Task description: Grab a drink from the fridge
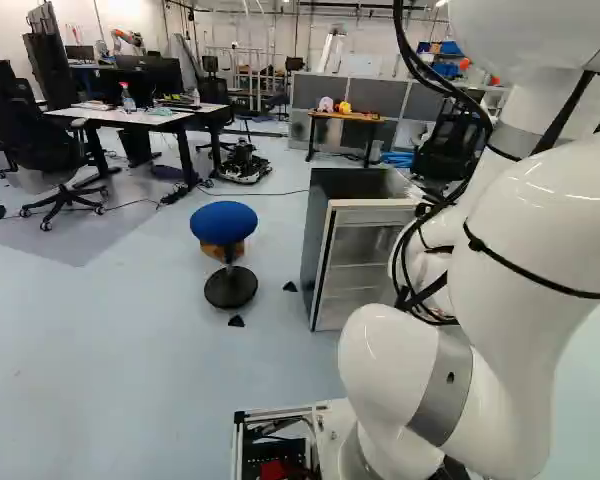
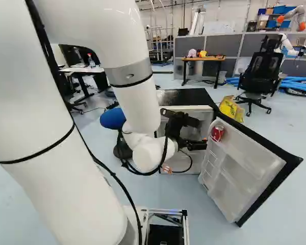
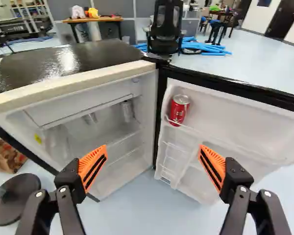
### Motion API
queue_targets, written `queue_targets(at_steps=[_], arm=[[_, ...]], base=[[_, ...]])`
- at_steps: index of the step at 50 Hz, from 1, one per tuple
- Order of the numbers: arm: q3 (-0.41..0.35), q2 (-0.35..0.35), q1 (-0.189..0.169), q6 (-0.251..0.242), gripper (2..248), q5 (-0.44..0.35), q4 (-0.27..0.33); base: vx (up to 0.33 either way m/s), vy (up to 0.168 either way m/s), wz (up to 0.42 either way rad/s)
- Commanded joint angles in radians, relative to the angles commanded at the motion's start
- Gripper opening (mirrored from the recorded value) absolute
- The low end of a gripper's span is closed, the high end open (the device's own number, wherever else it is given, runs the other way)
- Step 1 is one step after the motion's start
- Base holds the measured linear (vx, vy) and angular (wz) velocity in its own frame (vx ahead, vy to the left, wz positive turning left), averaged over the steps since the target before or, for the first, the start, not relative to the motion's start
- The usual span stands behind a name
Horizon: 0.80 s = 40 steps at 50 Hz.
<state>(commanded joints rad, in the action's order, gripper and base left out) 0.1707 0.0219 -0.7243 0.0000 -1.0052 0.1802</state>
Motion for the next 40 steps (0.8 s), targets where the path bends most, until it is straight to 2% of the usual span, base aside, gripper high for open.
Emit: queue_targets(at_steps=[7,19,40], arm=[[0.000,0.000,0.000,0.000,247,0.000,0.067],[0.000,0.000,0.000,0.000,247,0.006,0.139],[0.003,0.012,0.000,0.000,247,0.011,0.143]], base=[[0.000,0.000,0.000],[0.000,0.000,0.000],[0.000,0.000,0.000]])
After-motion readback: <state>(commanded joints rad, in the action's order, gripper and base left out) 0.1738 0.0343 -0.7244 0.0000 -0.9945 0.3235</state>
